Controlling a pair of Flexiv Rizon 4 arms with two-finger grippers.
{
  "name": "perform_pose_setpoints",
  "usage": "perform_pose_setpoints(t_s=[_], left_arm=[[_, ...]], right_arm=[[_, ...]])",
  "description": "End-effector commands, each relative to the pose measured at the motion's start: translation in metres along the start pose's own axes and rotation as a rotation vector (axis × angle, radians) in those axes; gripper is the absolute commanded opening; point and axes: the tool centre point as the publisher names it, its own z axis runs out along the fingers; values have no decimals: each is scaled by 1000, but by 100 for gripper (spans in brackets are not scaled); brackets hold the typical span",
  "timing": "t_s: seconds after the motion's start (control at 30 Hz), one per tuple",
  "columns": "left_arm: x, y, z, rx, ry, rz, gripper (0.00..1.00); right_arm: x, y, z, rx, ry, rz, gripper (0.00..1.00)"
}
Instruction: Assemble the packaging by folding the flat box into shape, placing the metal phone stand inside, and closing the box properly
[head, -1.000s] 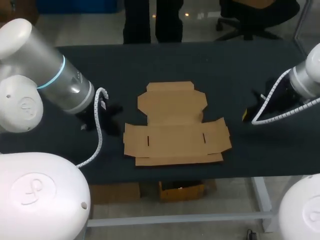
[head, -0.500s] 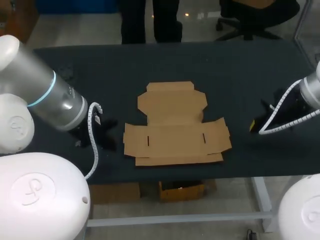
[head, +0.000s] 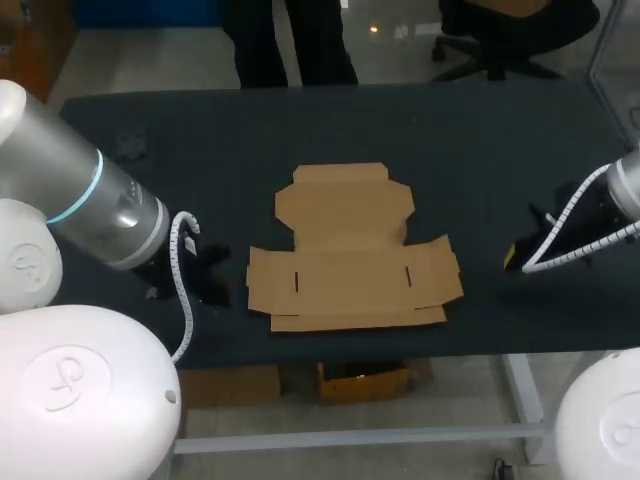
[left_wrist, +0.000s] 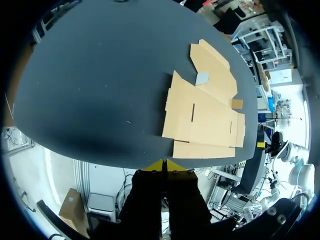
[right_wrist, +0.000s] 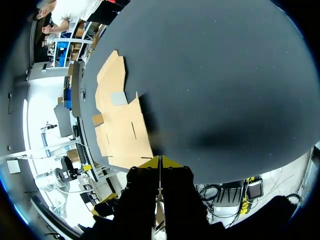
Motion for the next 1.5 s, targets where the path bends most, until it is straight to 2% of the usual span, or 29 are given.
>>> perform_pose_setpoints(t_s=[0.03, 0.47, 0.63, 0.8, 0.93, 1.07, 1.3, 1.5], left_arm=[[1, 0, 1, 2, -3, 0, 0], [1, 0, 1, 2, -3, 0, 0], [-3, 6, 6, -5, 23, 6, 0], [-7, 18, 12, -26, 62, 47, 0], [-8, 26, 17, -34, 70, 66, 0], [-9, 30, 20, -38, 83, 78, 0], [-9, 39, 27, -49, 96, 109, 0], [-8, 36, 39, -75, 100, 111, 0]], right_arm=[[-1, 0, -1, 1, 3, -1, 0], [-1, 0, -1, 1, 3, -1, 0], [-2, -11, 2, 15, -13, 16, 0], [-6, -30, -1, -39, 20, -59, 0], [-15, -35, 4, -61, 32, -113, 0], [-20, -38, 9, -41, 47, -126, 0], [-18, -56, 11, -16, 66, -189, 0], [-19, -62, 20, 15, 76, -212, 0]])
